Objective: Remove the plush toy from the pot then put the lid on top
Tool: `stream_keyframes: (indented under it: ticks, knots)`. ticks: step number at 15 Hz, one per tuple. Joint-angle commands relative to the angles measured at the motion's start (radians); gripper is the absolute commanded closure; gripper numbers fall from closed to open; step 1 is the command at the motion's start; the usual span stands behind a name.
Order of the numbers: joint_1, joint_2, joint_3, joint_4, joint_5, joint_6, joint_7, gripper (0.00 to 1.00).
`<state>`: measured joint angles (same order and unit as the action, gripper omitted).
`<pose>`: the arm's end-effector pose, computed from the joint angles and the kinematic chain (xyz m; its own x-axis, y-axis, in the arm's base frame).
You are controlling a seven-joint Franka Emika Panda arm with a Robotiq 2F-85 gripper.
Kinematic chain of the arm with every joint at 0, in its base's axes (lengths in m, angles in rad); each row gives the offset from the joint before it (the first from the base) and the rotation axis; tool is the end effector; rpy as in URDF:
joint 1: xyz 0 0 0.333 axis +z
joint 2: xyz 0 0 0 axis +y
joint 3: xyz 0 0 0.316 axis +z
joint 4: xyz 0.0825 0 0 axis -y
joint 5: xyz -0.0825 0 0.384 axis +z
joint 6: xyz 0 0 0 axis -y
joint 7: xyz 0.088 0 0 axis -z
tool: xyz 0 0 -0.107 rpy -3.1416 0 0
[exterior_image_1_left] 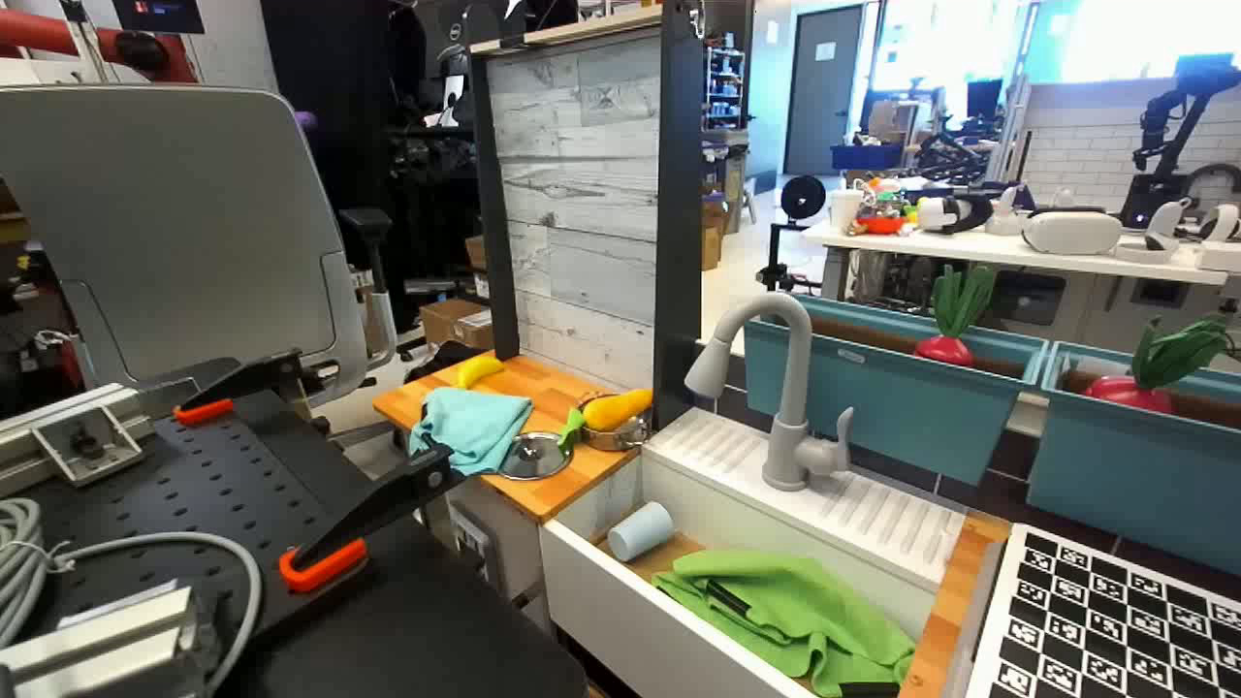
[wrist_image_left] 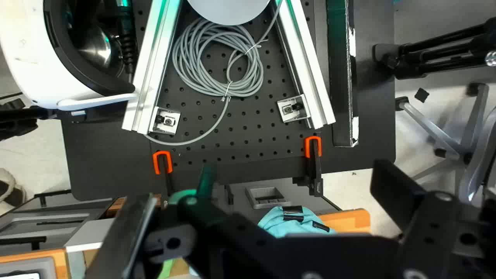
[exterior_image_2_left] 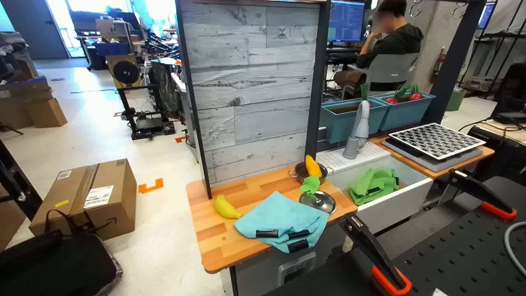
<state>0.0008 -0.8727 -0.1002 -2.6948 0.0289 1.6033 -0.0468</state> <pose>0.2654 -0.0237 0.4594 0.9769 0.0002 -0.2138 -0.0249 -0.9931 -0.1146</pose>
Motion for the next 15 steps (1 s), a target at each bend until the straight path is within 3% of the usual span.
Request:
stream_keyframes:
  ticks: [1, 13, 15]
  knots:
    - [-0.015, 0.002, 0.012, 0.001, 0.007, -0.001, -0.010, 0.00]
    - [-0.015, 0.002, 0.012, 0.001, 0.007, -0.001, -0.010, 0.00]
    - [-0.028, 0.023, 0.006, -0.011, 0.041, 0.066, 0.031, 0.00]
